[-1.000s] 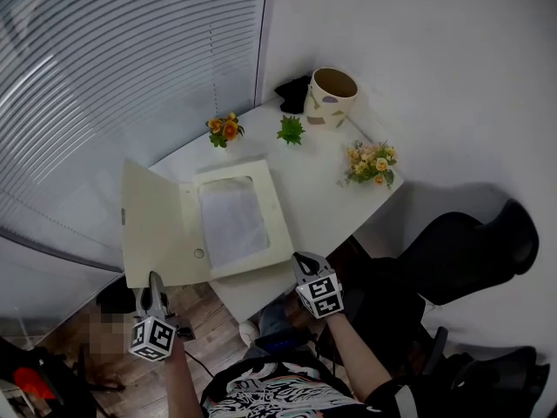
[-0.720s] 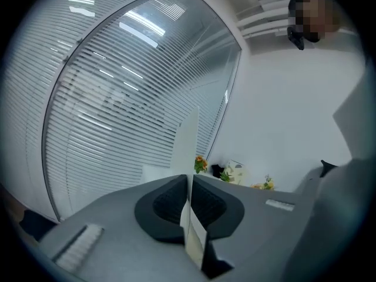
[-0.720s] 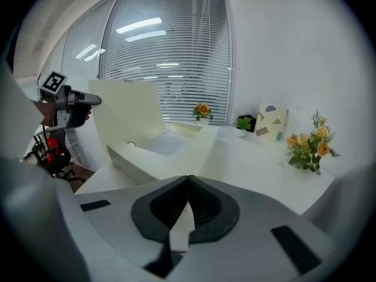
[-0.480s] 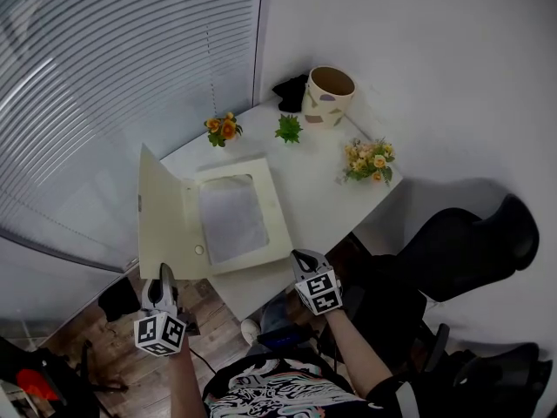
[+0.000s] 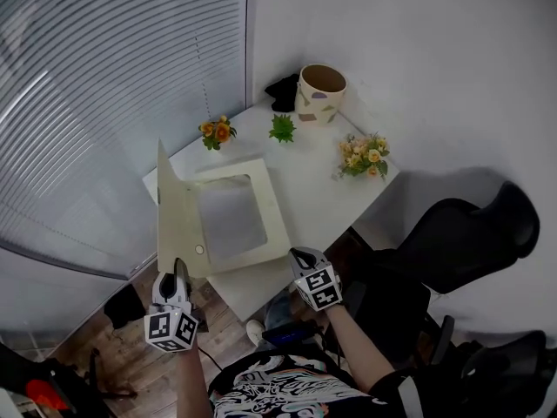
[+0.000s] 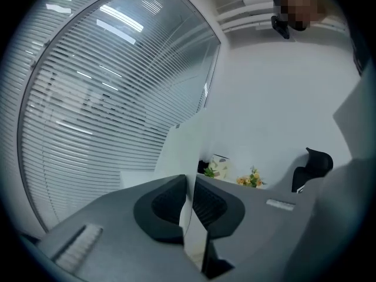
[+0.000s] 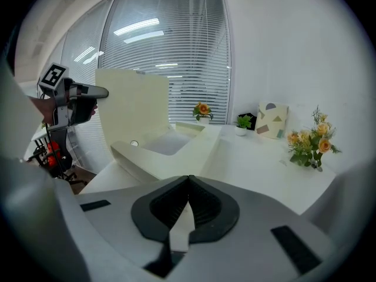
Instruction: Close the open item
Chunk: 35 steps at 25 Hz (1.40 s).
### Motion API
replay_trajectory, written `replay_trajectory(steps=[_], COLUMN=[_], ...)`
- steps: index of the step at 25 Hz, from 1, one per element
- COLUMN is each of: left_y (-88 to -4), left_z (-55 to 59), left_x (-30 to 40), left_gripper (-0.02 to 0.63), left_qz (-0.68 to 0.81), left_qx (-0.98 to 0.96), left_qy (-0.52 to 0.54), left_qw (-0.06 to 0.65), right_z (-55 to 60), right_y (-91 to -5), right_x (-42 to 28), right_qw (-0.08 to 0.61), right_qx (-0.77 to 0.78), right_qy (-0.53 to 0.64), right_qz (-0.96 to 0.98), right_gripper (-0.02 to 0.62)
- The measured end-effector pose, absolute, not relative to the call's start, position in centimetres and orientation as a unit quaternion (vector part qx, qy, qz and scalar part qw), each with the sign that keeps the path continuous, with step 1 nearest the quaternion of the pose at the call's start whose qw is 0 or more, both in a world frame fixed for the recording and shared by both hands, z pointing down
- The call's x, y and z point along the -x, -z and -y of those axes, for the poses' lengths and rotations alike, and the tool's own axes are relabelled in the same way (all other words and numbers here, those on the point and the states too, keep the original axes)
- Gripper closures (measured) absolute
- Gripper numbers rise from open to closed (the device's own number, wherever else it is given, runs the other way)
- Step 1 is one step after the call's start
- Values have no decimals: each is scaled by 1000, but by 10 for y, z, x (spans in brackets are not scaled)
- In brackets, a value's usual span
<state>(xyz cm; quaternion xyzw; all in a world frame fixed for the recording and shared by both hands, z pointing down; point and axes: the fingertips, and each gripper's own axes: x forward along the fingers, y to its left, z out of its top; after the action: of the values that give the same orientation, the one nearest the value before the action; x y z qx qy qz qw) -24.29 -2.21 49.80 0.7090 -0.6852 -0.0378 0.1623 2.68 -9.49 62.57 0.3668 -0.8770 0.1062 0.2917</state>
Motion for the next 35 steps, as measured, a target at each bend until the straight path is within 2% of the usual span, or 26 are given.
replay_trajectory(steps=[35], left_y=[-506], left_z=[65], left_x=[128], left_gripper=[567], left_qz=[567], left_qx=[-807], left_qy=[-53], left_qw=[154], right_z=[95], right_y=[-620], right_x=[-22], right_qw=[276], right_qx=[-351], right_qy=[-106], right_qz=[889], right_gripper=[595])
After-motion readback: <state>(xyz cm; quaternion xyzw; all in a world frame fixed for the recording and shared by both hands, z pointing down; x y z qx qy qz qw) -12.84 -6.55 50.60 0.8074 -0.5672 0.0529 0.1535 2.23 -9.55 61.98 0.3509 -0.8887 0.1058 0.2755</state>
